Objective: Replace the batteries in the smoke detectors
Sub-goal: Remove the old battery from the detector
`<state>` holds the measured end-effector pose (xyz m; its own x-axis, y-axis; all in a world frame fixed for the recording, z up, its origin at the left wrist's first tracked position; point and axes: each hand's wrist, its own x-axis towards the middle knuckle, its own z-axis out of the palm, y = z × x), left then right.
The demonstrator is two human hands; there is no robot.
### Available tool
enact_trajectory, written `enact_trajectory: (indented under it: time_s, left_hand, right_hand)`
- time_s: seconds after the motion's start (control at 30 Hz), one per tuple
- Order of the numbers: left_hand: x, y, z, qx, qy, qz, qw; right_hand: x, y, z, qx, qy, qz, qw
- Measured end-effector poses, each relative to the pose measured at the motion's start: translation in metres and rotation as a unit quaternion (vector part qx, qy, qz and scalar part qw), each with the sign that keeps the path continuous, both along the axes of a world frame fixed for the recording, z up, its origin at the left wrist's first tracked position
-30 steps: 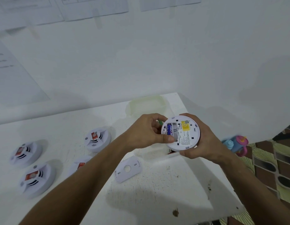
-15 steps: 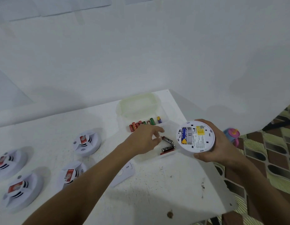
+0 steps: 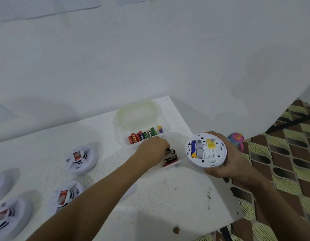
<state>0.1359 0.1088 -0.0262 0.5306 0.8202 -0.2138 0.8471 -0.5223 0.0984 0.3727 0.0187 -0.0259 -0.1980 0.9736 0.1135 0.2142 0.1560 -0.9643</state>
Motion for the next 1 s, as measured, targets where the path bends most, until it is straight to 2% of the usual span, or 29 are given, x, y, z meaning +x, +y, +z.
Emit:
enact_trajectory:
  time_s: [0.17, 0.27, 0.4, 0.7, 0.83, 0.93, 1.0]
  left_hand:
    - [-0.014, -0.015, 0.016, 0.033, -0.079, 0.033, 0.996]
    - [-0.028, -0.026, 0.043, 0.05, -0.195, 0.066, 0.977]
    - [-0.041, -0.04, 0.086, -0.01, -0.297, 0.101, 0.949]
    - [-0.065, -0.06, 0.1, -0.031, -0.305, 0.103, 0.946]
    - [-0.077, -0.07, 0.095, -0.035, -0.406, 0.166, 0.898]
    - [-0.084, -0.079, 0.09, 0.016, -0.378, 0.16, 0.912]
    - [-0.089, -0.086, 0.089, -0.013, -0.362, 0.159, 0.918]
  right_hand:
    - [-0.005, 0.0, 0.004, 0.007, -0.007, 0.0, 1.0]
    - [-0.012, 0.005, 0.007, 0.012, -0.002, 0.009, 1.0]
    - [-0.032, 0.014, 0.013, 0.018, -0.005, 0.042, 0.999]
    - [-0.082, 0.022, 0.024, 0.029, 0.014, 0.129, 0.991]
    - [-0.1, 0.02, 0.027, 0.039, 0.015, 0.158, 0.987]
    - [-0.111, 0.018, 0.031, 0.031, 0.022, 0.173, 0.984]
    - [-0.115, 0.02, 0.032, 0.024, 0.029, 0.178, 0.983]
